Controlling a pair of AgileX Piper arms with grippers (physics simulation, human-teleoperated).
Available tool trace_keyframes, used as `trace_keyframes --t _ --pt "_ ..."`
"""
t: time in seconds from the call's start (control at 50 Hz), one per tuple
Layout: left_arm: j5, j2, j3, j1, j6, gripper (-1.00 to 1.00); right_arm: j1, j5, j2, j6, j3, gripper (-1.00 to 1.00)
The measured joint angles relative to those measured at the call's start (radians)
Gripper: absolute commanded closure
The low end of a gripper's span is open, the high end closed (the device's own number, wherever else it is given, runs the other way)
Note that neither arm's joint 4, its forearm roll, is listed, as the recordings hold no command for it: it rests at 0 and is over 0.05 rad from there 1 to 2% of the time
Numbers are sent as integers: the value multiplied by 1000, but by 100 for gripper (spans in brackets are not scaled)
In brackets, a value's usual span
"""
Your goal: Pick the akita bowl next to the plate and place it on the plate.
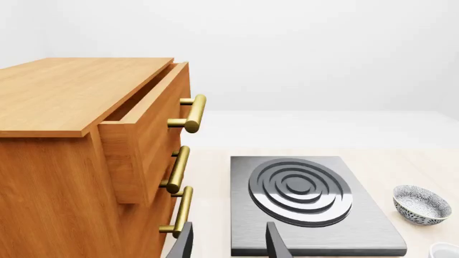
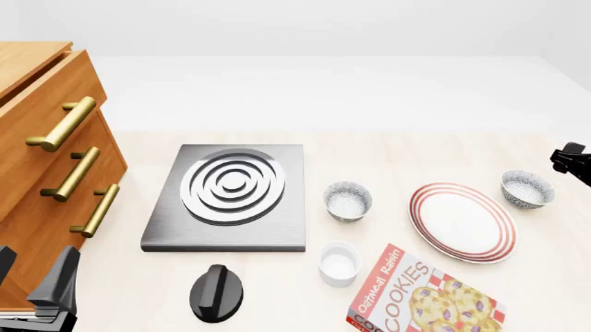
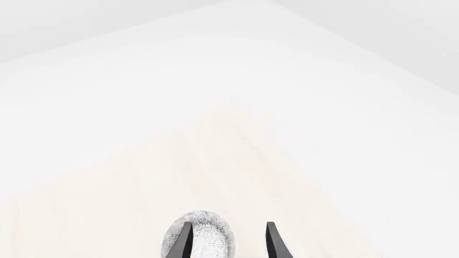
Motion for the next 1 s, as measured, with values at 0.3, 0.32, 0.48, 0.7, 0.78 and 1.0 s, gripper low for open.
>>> trace_keyframes --t 0.3,0.32,0.48,0.7,0.78,1.0 --pt "0 0 0 0 0 -100 -4 2 61 25 -27 -100" --pt "0 0 0 0 0 -100 -4 3 66 26 -29 -100" --pt "0 0 0 0 0 -100 -2 5 97 41 -43 -100" --pt "0 0 0 0 0 -100 2 9 138 63 -59 -100" --pt "0 0 0 0 0 -100 3 9 152 69 -65 -100" --pt "0 0 0 0 0 -100 3 2 192 81 -75 -100"
